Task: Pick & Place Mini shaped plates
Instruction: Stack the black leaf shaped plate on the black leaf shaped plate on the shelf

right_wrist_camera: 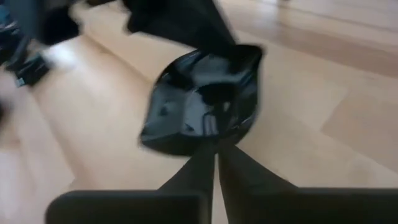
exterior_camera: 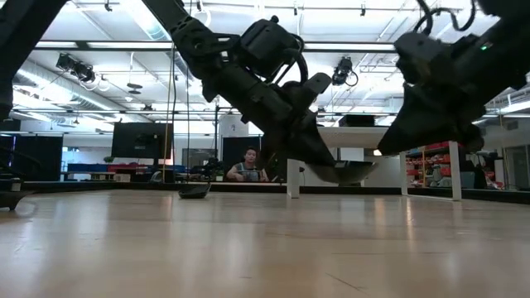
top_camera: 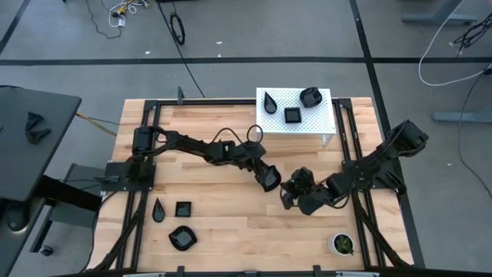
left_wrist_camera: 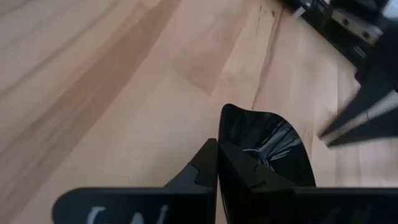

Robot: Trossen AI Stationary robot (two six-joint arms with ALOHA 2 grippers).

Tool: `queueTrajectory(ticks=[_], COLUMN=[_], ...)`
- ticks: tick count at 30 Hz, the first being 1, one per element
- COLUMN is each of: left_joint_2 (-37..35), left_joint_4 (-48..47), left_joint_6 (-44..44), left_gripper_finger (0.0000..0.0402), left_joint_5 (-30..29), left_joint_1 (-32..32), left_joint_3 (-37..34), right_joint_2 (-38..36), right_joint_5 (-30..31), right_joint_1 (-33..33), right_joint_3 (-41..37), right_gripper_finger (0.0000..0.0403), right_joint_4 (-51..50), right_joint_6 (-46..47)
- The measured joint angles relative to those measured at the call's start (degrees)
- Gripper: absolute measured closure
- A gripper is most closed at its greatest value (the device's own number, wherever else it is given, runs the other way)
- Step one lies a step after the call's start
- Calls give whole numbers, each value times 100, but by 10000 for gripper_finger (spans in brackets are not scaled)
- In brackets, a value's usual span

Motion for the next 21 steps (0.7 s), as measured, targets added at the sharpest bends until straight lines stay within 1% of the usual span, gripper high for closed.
queueTrajectory(ticks=[5,11,17,21], left_joint_2=[0,0,0,0], left_joint_4=[-80,-217,-266,-265], left_joint_6=[35,58,118,145], left_gripper_finger=[385,385,385,385], left_joint_5=[12,12,5,1], left_joint_1=[-26,-24,-89,-125], left_joint_3=[-5,-7,-7,-7], right_joint_2=[4,161,445,577], right_joint_5=[-114,-316,-358,-444], right_joint_1=[-266,-531,-791,-946], right_joint_3=[0,-2,-2,-2], right_gripper_finger=[345,305,275,270], right_joint_4=[-161,-144,244,580], right_joint_6=[131,-28,-347,-683])
